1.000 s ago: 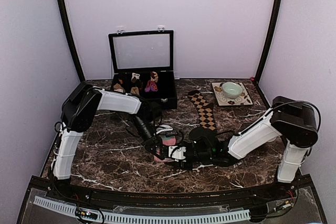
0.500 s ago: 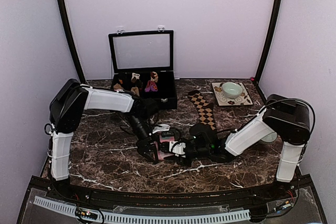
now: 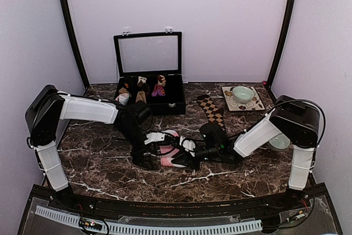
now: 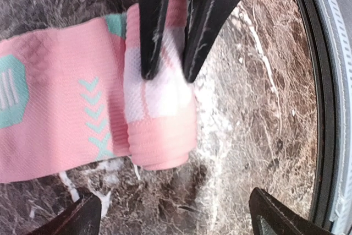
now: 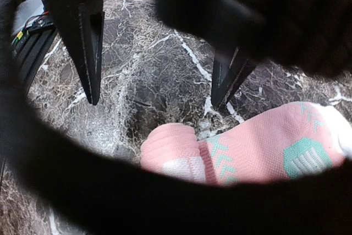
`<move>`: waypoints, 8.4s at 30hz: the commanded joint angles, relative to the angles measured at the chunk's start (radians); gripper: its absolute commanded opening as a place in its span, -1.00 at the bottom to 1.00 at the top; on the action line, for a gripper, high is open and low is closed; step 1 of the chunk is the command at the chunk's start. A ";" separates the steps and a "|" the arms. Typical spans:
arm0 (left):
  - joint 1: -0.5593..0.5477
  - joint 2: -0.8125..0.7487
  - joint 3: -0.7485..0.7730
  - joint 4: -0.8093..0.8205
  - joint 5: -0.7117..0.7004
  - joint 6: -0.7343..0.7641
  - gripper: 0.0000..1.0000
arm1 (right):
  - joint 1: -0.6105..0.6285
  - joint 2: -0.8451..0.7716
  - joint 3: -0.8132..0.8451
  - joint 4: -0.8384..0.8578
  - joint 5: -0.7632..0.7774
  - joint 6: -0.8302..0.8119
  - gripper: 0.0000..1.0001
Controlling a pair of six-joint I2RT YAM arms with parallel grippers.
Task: Roll the socks
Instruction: Roll the sock at the center of the board.
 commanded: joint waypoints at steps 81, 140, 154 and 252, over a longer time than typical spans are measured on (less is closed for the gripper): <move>0.006 0.197 0.086 0.065 0.115 -0.100 -0.75 | -0.083 -0.267 -0.230 -0.036 0.124 0.432 0.99; 0.058 0.456 0.274 -0.239 0.292 -0.087 -0.45 | 0.056 -0.109 0.000 -0.153 0.043 -0.167 0.17; 0.062 0.264 0.148 -0.085 0.253 -0.065 0.36 | 0.008 0.003 -0.024 -0.218 -0.021 -0.116 -0.89; -0.082 -0.031 -0.100 0.322 -0.136 0.020 -0.23 | -0.121 0.282 0.119 -0.667 -0.040 0.740 -0.97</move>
